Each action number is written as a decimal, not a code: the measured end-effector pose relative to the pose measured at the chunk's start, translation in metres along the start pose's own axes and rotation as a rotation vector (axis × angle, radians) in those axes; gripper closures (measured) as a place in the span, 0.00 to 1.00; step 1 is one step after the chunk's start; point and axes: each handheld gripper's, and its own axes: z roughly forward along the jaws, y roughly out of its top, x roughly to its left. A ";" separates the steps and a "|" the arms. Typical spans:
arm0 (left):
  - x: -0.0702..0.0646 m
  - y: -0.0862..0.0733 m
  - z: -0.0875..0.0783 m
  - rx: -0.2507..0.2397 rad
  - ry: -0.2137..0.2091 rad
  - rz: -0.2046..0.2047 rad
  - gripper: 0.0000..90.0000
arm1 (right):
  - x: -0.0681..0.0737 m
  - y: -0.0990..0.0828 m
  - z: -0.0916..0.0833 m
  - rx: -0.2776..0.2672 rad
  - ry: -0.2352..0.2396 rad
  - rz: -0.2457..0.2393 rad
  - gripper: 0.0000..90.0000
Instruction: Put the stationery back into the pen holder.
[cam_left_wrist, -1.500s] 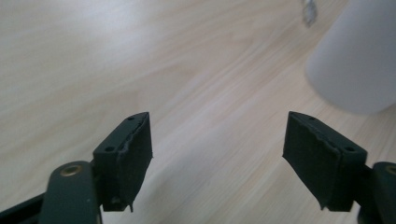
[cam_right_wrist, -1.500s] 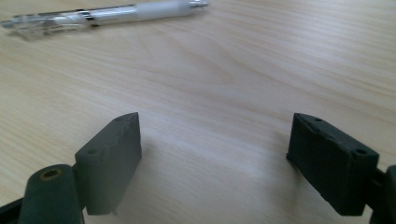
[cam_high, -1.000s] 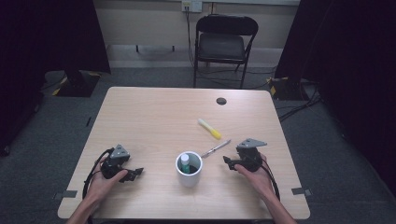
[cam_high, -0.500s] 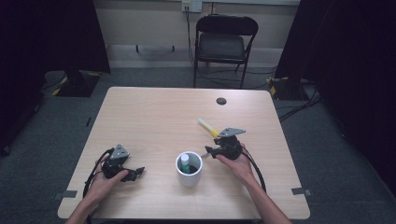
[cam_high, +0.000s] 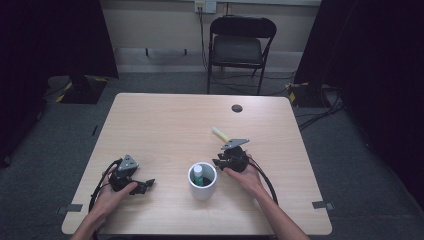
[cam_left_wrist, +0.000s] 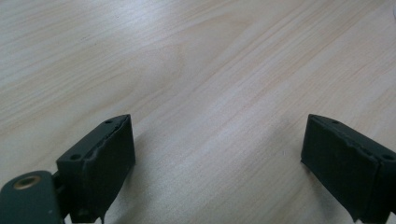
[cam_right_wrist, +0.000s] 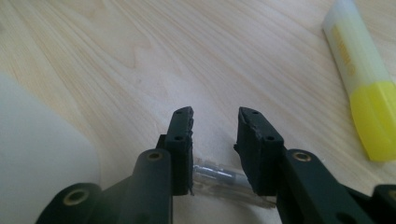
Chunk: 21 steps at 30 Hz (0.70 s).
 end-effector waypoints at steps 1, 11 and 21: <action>0.000 0.000 0.000 0.000 0.000 0.000 0.10 | 0.000 0.000 0.000 0.000 0.000 0.000 0.74; 0.000 0.000 0.000 0.000 0.004 0.003 0.10 | -0.002 -0.006 -0.002 0.033 0.025 -0.008 0.81; 0.000 0.000 0.000 0.000 0.002 0.000 0.10 | 0.000 -0.022 -0.019 0.060 0.033 -0.007 0.78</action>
